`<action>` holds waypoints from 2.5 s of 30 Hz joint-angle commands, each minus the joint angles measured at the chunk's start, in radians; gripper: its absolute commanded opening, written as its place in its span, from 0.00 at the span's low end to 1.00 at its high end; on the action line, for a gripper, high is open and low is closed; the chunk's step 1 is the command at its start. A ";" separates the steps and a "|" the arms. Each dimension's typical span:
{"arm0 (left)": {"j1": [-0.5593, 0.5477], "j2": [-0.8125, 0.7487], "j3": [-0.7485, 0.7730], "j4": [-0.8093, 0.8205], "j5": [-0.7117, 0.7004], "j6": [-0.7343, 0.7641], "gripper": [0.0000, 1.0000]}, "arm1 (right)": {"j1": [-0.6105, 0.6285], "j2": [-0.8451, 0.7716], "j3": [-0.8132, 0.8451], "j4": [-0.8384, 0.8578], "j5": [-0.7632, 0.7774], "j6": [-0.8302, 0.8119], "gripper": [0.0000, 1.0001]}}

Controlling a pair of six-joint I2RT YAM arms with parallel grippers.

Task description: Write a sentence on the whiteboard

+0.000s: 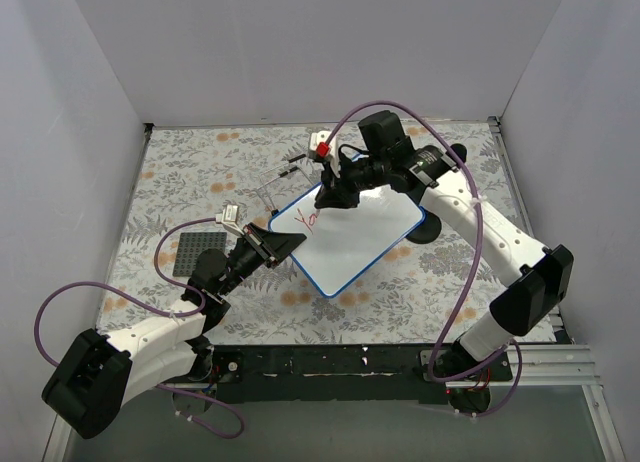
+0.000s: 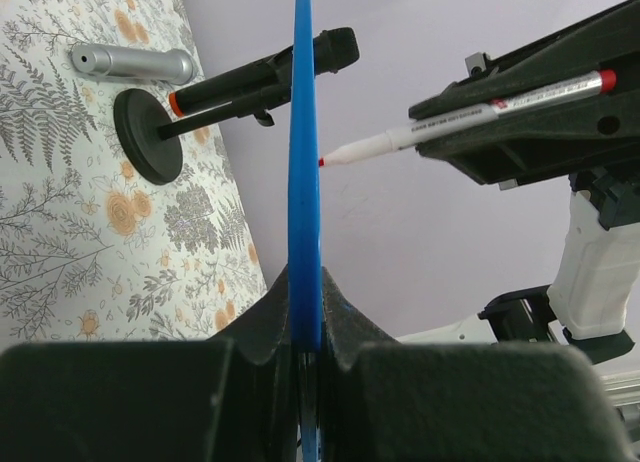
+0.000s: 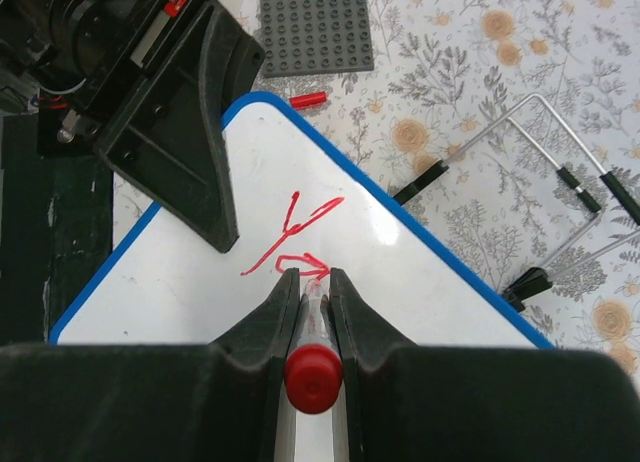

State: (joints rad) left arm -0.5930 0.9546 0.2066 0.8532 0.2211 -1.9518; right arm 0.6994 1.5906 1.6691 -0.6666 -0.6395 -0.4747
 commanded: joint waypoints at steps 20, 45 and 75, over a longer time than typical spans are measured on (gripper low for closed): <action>-0.005 -0.025 0.024 0.138 0.000 -0.018 0.00 | -0.040 0.014 0.083 0.018 0.051 0.007 0.01; -0.004 -0.025 0.020 0.135 0.000 -0.015 0.00 | -0.113 -0.052 0.127 -0.039 -0.116 -0.001 0.01; -0.004 0.012 0.022 0.179 0.046 -0.022 0.00 | -0.164 -0.101 0.030 0.007 -0.167 0.001 0.01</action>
State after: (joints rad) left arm -0.5930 0.9833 0.2039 0.9081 0.2588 -1.9533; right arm 0.5385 1.5024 1.6863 -0.6853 -0.7921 -0.4747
